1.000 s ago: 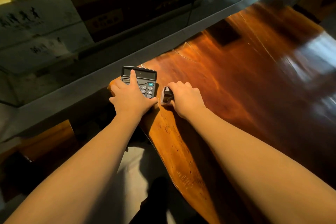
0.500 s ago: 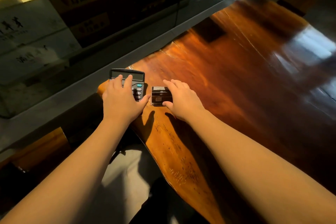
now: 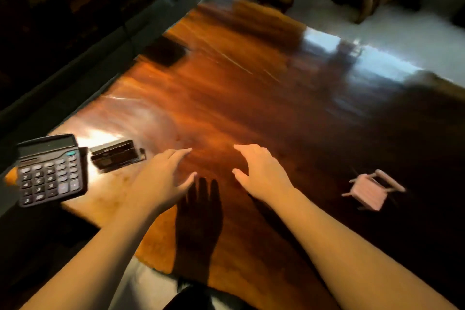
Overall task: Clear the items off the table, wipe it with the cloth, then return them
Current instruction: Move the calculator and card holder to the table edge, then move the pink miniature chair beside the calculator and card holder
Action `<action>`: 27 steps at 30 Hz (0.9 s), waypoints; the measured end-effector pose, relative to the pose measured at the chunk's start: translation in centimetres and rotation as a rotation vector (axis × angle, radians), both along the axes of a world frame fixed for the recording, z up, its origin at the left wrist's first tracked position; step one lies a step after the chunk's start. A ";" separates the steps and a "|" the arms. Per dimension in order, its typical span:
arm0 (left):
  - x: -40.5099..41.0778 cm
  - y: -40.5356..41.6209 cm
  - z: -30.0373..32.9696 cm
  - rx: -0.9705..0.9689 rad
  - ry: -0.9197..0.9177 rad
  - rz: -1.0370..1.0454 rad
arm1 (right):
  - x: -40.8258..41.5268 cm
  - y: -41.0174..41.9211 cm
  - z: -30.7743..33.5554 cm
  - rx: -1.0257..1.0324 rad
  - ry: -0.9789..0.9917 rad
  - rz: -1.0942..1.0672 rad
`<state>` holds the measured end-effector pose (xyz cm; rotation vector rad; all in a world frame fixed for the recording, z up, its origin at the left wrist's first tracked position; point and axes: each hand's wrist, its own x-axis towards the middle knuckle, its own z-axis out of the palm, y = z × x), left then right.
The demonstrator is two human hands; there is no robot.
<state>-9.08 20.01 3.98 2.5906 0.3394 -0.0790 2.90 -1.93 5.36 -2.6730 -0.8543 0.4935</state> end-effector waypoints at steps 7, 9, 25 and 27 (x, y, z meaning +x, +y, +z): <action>5.6 -11.1 0.4 -0.060 -0.012 -0.164 | 2.0 -14.4 0.1 -0.081 -0.077 -0.237; 6.9 -14.4 0.5 -0.059 -0.006 -0.211 | 2.3 -17.8 0.2 -0.129 -0.124 -0.291; 11.3 -26.9 -1.7 -0.059 0.095 -0.355 | 3.2 -30.4 -3.3 -0.391 -0.212 -0.404; 11.4 -27.2 -1.8 -0.058 0.114 -0.354 | 3.2 -30.5 -3.5 -0.370 -0.227 -0.400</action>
